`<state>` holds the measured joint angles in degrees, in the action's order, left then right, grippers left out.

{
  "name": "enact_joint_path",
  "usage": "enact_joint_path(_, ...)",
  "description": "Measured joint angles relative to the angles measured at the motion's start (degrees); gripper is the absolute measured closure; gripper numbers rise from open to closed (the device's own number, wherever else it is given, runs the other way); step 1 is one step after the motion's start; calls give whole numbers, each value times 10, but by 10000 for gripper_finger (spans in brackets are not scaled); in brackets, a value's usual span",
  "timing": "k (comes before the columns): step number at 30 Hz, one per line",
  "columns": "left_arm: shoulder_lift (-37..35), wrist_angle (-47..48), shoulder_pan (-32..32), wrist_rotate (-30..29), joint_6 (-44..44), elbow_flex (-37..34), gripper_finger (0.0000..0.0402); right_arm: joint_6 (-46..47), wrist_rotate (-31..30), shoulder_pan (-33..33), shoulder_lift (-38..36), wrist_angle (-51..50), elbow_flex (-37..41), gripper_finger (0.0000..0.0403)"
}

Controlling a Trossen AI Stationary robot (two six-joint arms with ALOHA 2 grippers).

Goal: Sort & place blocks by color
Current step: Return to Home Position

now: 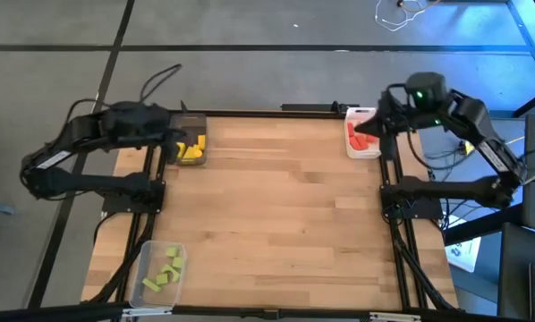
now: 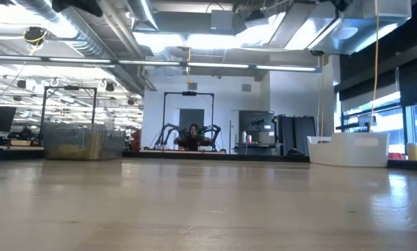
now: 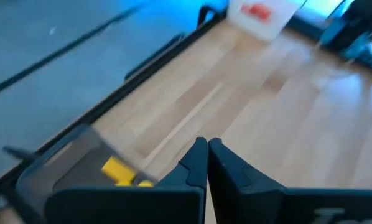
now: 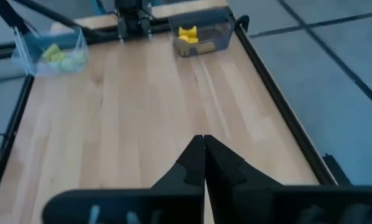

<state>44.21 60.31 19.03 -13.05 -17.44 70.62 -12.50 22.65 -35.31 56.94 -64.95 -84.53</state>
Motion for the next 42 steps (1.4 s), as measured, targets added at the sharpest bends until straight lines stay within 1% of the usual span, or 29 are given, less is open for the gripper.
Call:
enact_joint_path(6, -100, -68, -15, 0, 5, -58, 401, 57, 3, 0, -113, 85, 128, 403)
enact_joint_path(9, -151, -94, -15, 0, 2, -95, 401, 92, 16, 0, -166, 132, 188, 403)
enact_joint_path(17, -280, -131, -15, 8, -4, -199, 401, 138, 45, 0, -285, 247, 322, 403)
enact_joint_path(20, -329, -171, -15, 31, -7, -238, 401, 154, 46, 0, -323, 284, 364, 403)
enact_joint_path(24, -389, -235, -15, 78, -19, -289, 401, 179, 60, 0, -367, 343, 416, 403)
enact_joint_path(28, -435, -271, -15, 85, -16, -337, 401, 185, 64, 0, -402, 373, 465, 403)
enact_joint_path(33, -439, -289, -15, 91, -25, -371, 401, 206, 83, 0, -449, 422, 520, 403)
enact_joint_path(37, -440, -329, -15, 120, -34, -414, 401, 229, 105, 0, -494, 479, 565, 403)
enact_joint_path(42, -440, -410, -15, 139, -35, -467, 401, 276, 107, 0, -554, 518, 621, 403)
